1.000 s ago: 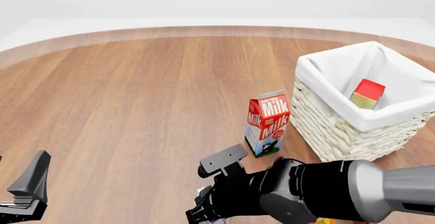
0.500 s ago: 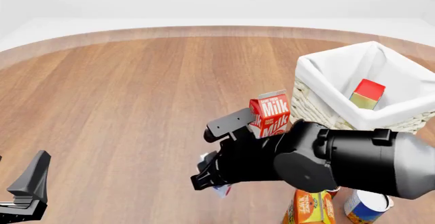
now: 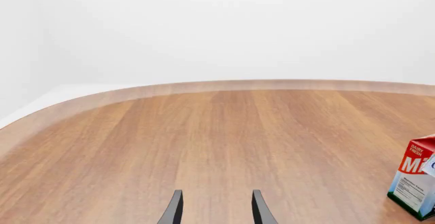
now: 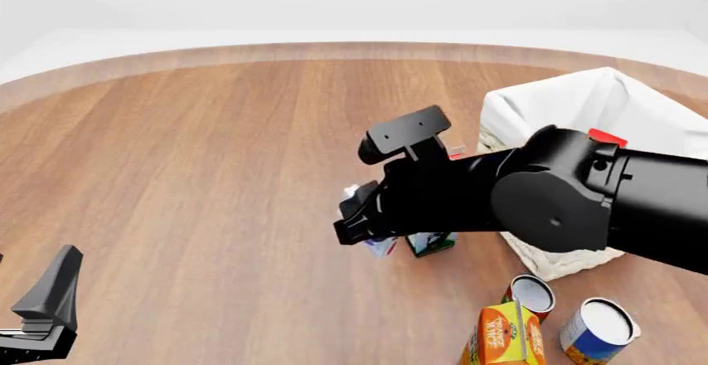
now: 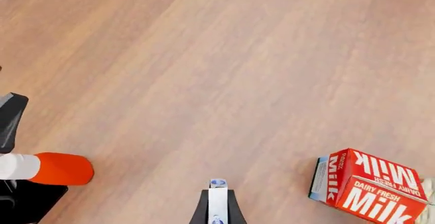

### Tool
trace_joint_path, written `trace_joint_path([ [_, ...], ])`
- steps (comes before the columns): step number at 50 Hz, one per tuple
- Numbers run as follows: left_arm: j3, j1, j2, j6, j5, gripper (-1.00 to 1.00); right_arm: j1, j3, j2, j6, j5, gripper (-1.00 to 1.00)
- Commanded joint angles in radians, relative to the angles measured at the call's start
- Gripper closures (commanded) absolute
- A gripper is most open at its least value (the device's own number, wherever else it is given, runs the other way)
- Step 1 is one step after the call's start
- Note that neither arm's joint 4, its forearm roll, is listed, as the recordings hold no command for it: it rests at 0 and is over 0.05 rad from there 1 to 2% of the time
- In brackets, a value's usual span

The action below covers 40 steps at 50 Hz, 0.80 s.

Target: Pick up the cream cheese box and the butter, and put them in the basket.

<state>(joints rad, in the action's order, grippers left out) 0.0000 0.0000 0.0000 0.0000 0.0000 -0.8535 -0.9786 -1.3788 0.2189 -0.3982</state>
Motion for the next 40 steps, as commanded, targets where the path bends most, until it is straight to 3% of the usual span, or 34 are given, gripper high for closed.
trace_joint_path([
  [1,0.0,0.0,0.0,0.0,0.0,-1.0,0.05,-0.043,0.06,-0.052,-0.042,1.0],
  [9,0.0,0.0,0.0,0.0,0.0,-1.0,0.109,-0.118,0.162,-0.124,-0.111,1.0],
  [30,0.0,0.0,0.0,0.0,0.0,-1.0,0.278,-0.153,0.332,-0.194,-0.181,1.0],
  [40,0.0,0.0,0.0,0.0,0.0,-1.0,0.362,-0.171,0.376,-0.197,-0.195,1.0],
])
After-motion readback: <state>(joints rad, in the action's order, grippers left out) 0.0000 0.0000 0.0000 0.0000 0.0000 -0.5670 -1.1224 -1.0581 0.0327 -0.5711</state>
